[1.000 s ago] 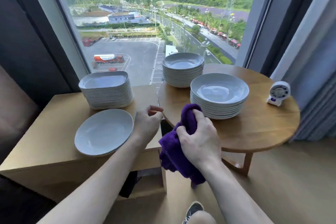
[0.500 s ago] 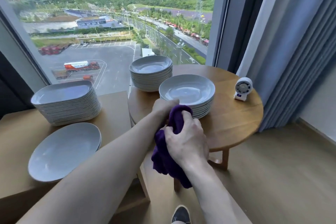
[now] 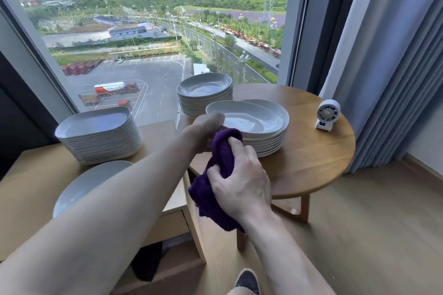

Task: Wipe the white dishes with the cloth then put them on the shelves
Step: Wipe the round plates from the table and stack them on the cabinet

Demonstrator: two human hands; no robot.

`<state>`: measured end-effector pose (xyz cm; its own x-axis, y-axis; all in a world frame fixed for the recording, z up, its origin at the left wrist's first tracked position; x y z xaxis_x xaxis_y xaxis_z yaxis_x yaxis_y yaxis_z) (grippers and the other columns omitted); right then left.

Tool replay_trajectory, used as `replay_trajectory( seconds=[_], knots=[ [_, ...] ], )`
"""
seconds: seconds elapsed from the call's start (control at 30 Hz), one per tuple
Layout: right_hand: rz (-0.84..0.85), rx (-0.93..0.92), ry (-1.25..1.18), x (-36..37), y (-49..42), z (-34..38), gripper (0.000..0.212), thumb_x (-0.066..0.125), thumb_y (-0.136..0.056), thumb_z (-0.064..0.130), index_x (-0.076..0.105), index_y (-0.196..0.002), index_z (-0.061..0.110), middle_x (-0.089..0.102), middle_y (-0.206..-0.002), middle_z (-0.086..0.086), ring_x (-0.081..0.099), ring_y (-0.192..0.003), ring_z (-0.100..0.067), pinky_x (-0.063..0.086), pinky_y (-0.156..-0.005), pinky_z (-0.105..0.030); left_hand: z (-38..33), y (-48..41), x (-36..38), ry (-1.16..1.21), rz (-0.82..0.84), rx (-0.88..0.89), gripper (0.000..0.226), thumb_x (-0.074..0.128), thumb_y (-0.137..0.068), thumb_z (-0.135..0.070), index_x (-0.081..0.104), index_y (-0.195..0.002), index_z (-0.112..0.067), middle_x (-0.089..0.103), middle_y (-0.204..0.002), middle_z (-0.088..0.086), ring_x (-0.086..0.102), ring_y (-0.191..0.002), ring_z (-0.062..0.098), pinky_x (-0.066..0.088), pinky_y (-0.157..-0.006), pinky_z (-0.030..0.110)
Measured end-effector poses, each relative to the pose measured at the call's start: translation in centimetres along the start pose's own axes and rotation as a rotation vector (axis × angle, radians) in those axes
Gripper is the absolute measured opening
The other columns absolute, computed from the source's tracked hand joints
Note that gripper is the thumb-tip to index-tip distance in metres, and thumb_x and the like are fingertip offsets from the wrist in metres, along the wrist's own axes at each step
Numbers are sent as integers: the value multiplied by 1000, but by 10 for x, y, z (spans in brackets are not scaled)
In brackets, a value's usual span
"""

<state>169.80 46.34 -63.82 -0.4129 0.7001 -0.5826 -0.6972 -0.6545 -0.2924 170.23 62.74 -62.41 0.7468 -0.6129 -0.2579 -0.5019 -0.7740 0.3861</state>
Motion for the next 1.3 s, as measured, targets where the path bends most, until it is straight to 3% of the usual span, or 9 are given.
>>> replay_trajectory(
  seconds=[0.17,0.27,0.37,0.47,0.57,0.77,0.93,1.2,1.3],
  knots=[
    [40,-111,-40,4,7,13,54,53,-80,51,41,-132,44,50,-116,16,59,-94,-16,49,-83,-32,-7,9,-36,165,20,3,26,31,-91,-1,35,-68,-12,43,-36,0,40,-24,12,30,-30,13],
    [46,-168,-51,7,11,21,56,56,-81,50,41,-134,44,51,-115,16,60,-92,-15,52,-81,-32,0,23,-61,253,51,5,20,32,-92,-3,44,-75,-6,54,-53,8,52,-31,15,41,-33,17],
    [64,-236,-46,13,19,32,60,56,-82,52,39,-139,45,52,-117,15,61,-91,-16,54,-77,-33,23,42,-91,339,53,46,15,35,-91,-6,50,-92,-6,54,-76,9,59,-49,19,53,-51,28],
    [106,-288,-38,24,31,46,63,52,-80,55,38,-140,44,53,-119,15,63,-88,-19,51,-73,-31,59,68,-123,438,21,50,37,32,-88,-7,60,-113,-10,69,-88,6,66,-72,22,54,-73,34],
    [201,-314,-44,42,47,57,65,49,-78,58,35,-141,46,50,-117,18,63,-87,-18,45,-74,-27,98,97,-152,557,-44,55,44,32,-89,-11,66,-116,-7,76,-99,12,74,-82,27,61,-75,35],
    [382,-391,-50,70,86,75,65,48,-79,58,27,-140,50,49,-122,21,63,-92,-18,52,-82,-32,177,153,-193,701,-128,87,47,41,-109,-50,73,-130,-22,69,-136,17,65,-126,39,49,-110,57],
    [487,-465,-16,91,118,84,65,45,-80,61,23,-140,51,47,-118,23,61,-92,-14,48,-80,-28,223,207,-211,896,-136,43,54,44,-105,-49,59,-146,-15,65,-139,22,65,-124,43,60,-90,52],
    [612,-340,57,113,140,77,58,53,-89,55,25,-139,49,49,-128,11,58,-101,-18,50,-87,-33,250,241,-217,948,-207,72,51,35,-108,-53,56,-146,-27,70,-134,16,69,-120,40,60,-90,55],
    [679,-319,162,117,143,69,64,48,-85,71,22,-139,49,43,-123,13,58,-98,-18,52,-84,-35,249,241,-213,938,-216,107,47,33,-110,-51,57,-144,-29,70,-134,14,69,-120,38,61,-90,53]
  ],
)
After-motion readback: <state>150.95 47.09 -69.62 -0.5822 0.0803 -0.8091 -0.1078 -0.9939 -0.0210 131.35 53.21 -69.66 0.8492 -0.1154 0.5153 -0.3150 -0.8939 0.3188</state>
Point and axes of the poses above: each hand's wrist, its own y-axis away from the middle knuckle, its own x-axis out of the palm, z = x × y, the point moved 5 cm from there along -y, towards the middle knuckle
